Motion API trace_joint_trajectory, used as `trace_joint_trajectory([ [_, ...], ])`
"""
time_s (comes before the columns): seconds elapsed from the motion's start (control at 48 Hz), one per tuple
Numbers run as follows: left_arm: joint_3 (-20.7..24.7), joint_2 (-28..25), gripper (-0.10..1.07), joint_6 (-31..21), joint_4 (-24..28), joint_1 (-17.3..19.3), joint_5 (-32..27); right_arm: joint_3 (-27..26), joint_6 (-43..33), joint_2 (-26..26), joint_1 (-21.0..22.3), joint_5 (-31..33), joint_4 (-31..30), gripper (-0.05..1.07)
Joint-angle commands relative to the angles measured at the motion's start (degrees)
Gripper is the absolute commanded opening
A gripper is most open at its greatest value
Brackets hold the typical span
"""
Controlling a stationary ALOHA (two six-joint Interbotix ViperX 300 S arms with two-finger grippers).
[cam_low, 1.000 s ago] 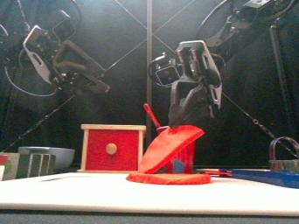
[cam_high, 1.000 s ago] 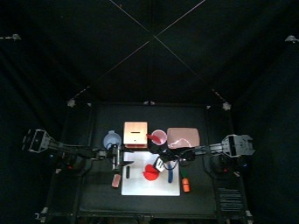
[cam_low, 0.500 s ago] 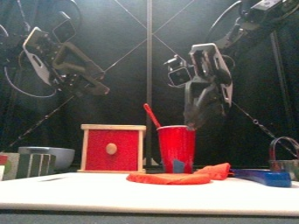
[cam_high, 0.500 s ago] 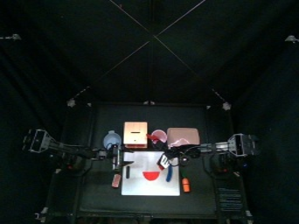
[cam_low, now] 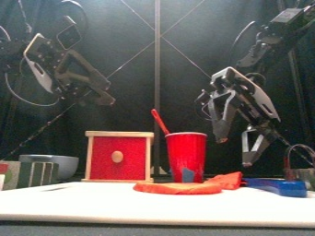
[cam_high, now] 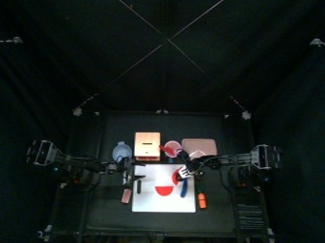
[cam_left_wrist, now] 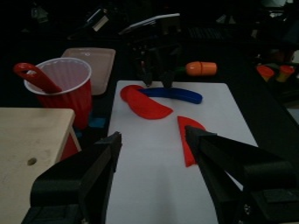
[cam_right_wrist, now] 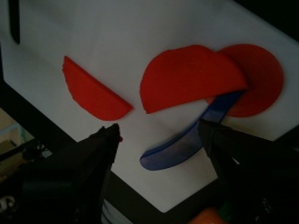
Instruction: Pick up top half of dough
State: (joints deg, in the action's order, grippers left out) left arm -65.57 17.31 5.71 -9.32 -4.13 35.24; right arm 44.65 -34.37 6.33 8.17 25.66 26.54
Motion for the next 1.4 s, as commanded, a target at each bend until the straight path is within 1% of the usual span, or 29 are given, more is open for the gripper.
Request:
trace_joint_trajectory([
  [0.0,0.6,0.0,0.93,0.0,-0.1,0.0,0.3,-0.4,-2.5,0.8,-0.2,-1.1,-1.6,1.0],
  [0.104,0.9,0.0,0.93,0.0,-0.1,-0.1,0.2,-0.7,-5.1,-1.0,-0.3,-1.4,-2.8,1.0],
  [0.229,1.0,0.0,0.93,0.0,-0.1,0.0,0.3,-1.1,-7.2,-2.1,-1.2,-1.5,-2.6,1.0],
  [0.375,0.9,0.0,0.93,0.0,-0.1,-0.1,0.3,-2.3,-7.4,-2.5,-2.5,-2.7,-1.6,1.0],
  [0.458,1.0,0.0,0.93,0.0,-0.1,-0.2,0.3,-2.7,-7.4,-4.0,-2.6,-3.1,-1.2,1.0],
  [0.542,1.0,0.0,0.93,-0.1,-0.1,-0.4,0.3,-3.3,-7.4,-5.4,-3.2,-3.0,-0.3,1.0],
  [0.75,1.1,0.0,0.93,0.1,-0.1,-0.4,0.3,-3.7,-7.5,-7.2,-4.2,-2.8,4.7,1.0],
  [0.917,1.1,0.0,0.93,-0.1,-0.1,-0.7,0.3,-4.2,-7.6,-9.6,-4.3,-2.8,5.7,1.0],
  [1.125,1.5,0.0,0.93,-0.1,0.0,-1.3,0.3,-6.3,-7.4,-13.0,-4.7,-3.0,4.0,1.0],
  [1.25,1.5,0.0,0.93,-0.3,-0.1,-1.4,0.2,-7.6,-7.5,-12.7,-5.3,-2.9,1.3,1.0],
  [1.375,1.8,0.0,0.93,-0.3,-0.1,-1.5,0.2,-7.5,-7.5,-11.8,-5.6,-2.9,-0.2,0.99],
])
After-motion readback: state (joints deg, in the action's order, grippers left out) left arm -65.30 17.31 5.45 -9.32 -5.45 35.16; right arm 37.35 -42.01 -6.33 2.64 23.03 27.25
